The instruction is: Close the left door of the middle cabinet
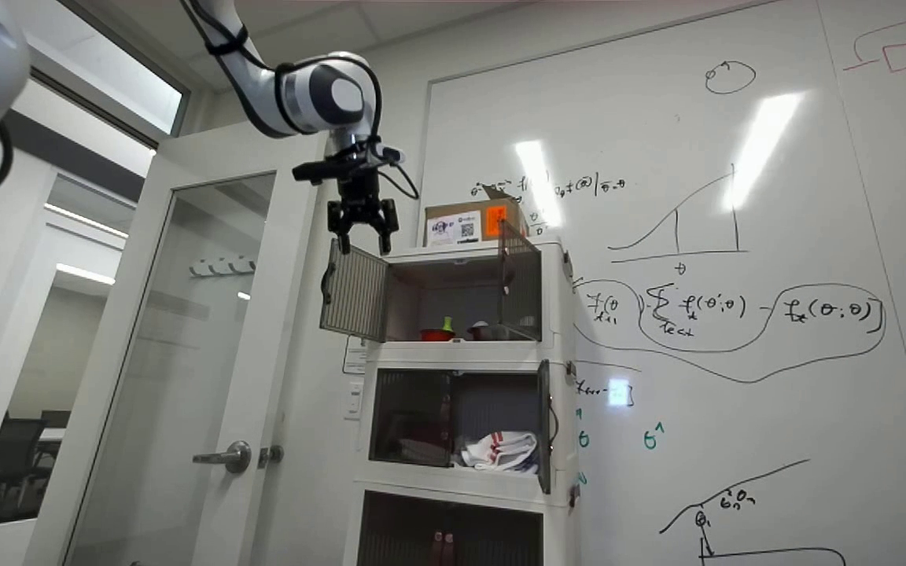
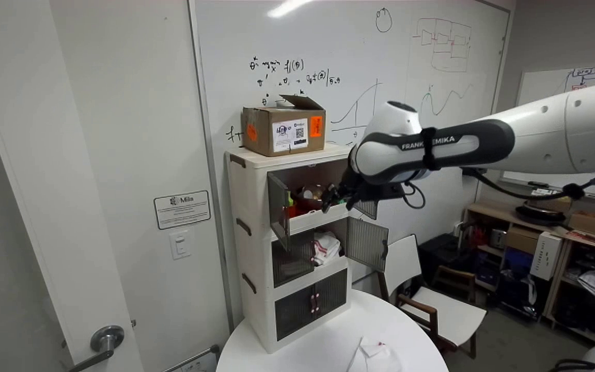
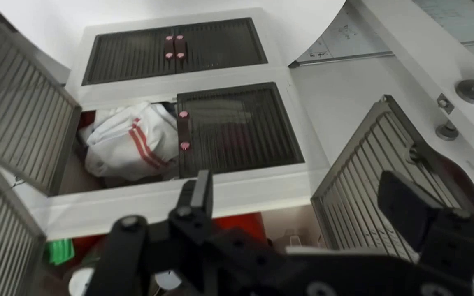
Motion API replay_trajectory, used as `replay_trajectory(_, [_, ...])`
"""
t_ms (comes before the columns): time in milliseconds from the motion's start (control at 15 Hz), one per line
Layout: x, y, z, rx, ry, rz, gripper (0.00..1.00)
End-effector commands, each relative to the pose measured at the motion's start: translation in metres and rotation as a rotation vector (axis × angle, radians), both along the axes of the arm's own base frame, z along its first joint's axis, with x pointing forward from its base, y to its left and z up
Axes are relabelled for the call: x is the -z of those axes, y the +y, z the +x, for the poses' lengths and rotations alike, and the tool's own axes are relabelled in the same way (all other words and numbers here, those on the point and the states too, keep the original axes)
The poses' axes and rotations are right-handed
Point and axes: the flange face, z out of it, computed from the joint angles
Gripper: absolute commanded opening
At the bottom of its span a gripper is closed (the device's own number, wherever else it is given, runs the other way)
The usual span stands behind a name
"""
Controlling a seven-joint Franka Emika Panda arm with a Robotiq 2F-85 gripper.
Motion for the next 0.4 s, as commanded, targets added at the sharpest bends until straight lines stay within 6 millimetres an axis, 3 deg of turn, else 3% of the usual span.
replay_trajectory(0, [-0.016,0.001,-0.003,0.001,-0.011,0.0,1.0])
replay_trajectory(333, [0.002,0.001,0.0,0.002,0.017,-0.003,1.0])
